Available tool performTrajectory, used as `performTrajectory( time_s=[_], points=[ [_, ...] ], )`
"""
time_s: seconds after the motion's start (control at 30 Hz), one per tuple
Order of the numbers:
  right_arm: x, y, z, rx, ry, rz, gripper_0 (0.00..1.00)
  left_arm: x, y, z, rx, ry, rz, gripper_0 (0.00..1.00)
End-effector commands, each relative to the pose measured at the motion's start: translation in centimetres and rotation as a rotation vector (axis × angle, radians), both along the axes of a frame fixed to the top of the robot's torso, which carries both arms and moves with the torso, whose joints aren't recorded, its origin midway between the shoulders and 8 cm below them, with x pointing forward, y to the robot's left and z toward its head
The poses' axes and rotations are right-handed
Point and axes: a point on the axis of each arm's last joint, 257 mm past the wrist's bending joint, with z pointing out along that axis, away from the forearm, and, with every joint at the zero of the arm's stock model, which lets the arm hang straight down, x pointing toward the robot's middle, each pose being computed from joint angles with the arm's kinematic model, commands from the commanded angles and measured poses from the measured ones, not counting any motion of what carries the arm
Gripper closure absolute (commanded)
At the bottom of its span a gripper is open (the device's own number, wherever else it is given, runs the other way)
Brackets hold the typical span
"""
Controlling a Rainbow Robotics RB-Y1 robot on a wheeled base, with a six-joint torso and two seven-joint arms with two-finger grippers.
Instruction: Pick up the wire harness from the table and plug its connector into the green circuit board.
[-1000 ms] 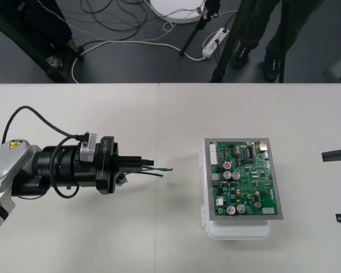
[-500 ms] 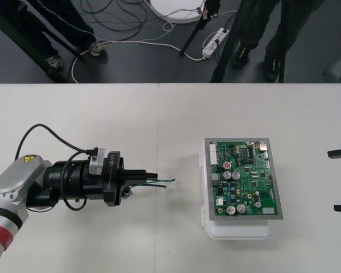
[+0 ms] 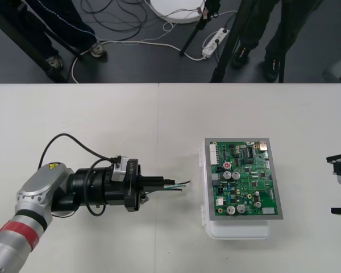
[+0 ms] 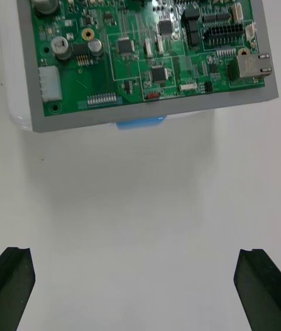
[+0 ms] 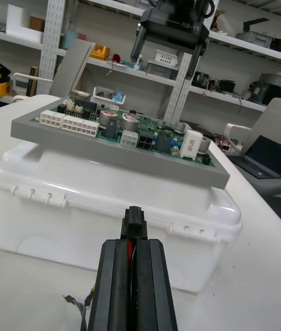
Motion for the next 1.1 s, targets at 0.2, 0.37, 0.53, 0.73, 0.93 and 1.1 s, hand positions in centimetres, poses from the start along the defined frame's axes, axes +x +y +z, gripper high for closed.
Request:
performTrajectory(
  time_s=[0.2,0.37,0.53,0.73,0.93,1.1],
  points=[
    [0.5,0.8,-2.6,-0.138,-0.029,0.049,0.0,0.4,-2.7,3.8,-0.053,-0.19,-0.072,1.0],
    [1.2,1.0,-3.6,-0.192,-0.046,0.076,0.0,0.8,-3.1,4.4,-0.056,-0.216,-0.074,1.0],
    [1.9,1.4,-4.5,-0.21,-0.039,0.033,0.0,0.9,-3.8,4.8,-0.06,-0.236,-0.079,1.0],
    [2.8,1.7,-5.3,-0.255,-0.046,-0.007,0.0,0.8,-4.6,4.6,-0.051,-0.242,-0.089,1.0],
    [3.5,1.9,-5.4,-0.295,-0.031,-0.071,0.0,0.6,-5.3,4.6,-0.054,-0.233,-0.094,1.0],
    [3.5,2.0,-5.9,-0.299,0.021,-0.131,0.0,0.5,-6.1,4.4,-0.053,-0.223,-0.091,1.0]
  ],
)
